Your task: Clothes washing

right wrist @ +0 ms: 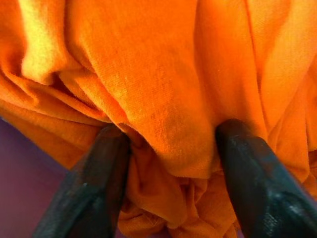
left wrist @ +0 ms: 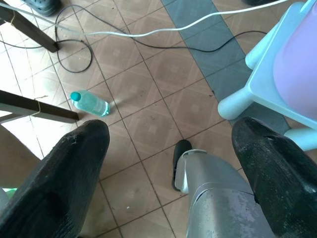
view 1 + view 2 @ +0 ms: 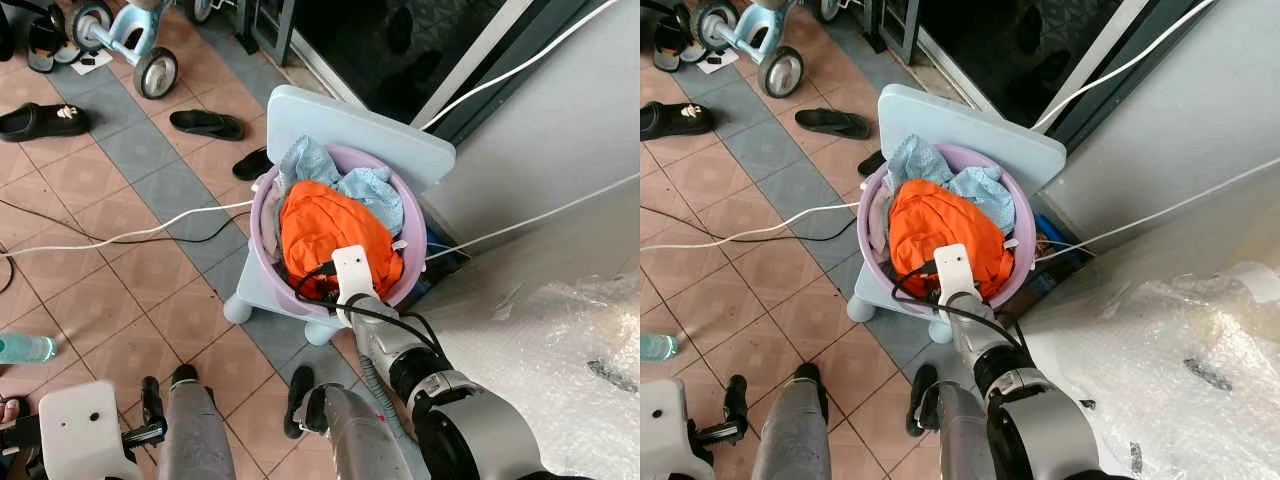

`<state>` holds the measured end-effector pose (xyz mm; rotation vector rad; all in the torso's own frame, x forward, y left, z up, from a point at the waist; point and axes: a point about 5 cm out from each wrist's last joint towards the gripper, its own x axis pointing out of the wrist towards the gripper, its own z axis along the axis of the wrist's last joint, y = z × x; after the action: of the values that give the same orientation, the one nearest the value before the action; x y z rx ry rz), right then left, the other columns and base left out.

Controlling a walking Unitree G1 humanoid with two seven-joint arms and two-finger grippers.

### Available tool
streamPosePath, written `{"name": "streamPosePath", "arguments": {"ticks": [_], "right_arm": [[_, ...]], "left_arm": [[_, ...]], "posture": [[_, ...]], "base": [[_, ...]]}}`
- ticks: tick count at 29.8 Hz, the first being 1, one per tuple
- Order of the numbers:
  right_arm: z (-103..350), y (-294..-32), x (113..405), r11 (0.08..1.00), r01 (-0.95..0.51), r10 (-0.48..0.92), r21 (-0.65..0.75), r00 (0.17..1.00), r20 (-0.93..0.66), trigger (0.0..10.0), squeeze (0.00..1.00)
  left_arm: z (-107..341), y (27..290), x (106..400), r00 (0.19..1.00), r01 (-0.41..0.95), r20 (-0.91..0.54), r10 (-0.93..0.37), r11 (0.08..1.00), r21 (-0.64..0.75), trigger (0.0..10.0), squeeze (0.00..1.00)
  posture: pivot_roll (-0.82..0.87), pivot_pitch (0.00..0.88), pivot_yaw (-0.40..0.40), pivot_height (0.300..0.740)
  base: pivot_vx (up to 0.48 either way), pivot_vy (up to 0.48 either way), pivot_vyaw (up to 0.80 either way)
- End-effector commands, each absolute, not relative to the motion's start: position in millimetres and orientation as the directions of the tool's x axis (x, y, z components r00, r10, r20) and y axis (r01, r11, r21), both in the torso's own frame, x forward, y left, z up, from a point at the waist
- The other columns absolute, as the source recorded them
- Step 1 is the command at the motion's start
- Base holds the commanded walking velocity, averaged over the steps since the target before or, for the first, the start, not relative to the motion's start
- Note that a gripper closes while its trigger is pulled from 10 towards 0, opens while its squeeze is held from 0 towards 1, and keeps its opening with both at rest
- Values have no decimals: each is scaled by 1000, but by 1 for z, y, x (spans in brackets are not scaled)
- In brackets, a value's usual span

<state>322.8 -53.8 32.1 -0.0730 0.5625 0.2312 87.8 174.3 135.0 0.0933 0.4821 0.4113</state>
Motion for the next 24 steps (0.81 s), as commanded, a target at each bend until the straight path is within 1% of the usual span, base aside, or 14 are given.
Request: {"name": "streamPosePath", "arguments": {"ticks": [1, 4, 14, 24], "right_arm": [[24, -51, 316, 978, -208, 179, 17, 797, -576, 0, 0], [26, -49, 317, 979, -199, 189, 47, 797, -574, 0, 0], [26, -51, 319, 972, -227, 221, 62, 795, -565, 0, 0], [44, -46, 331, 957, -275, 287, 97, 830, -478, 0, 0]], "left_arm": [[134, 173, 85, 787, -376, -452, 421, 907, 189, 10000, 0], [135, 171, 89, 793, -374, -443, 418, 908, 186, 10000, 0], [133, 165, 93, 792, -382, -447, 416, 909, 168, 10000, 0], [128, 168, 103, 797, -388, -431, 423, 906, 171, 10000, 0]], "posture": [[351, 387, -261, 740], [358, 396, -261, 740], [340, 395, -284, 740], [321, 366, -300, 740]], "base": [[0, 0, 0], [0, 0, 0], [0, 0, 0], [0, 0, 0]]}}
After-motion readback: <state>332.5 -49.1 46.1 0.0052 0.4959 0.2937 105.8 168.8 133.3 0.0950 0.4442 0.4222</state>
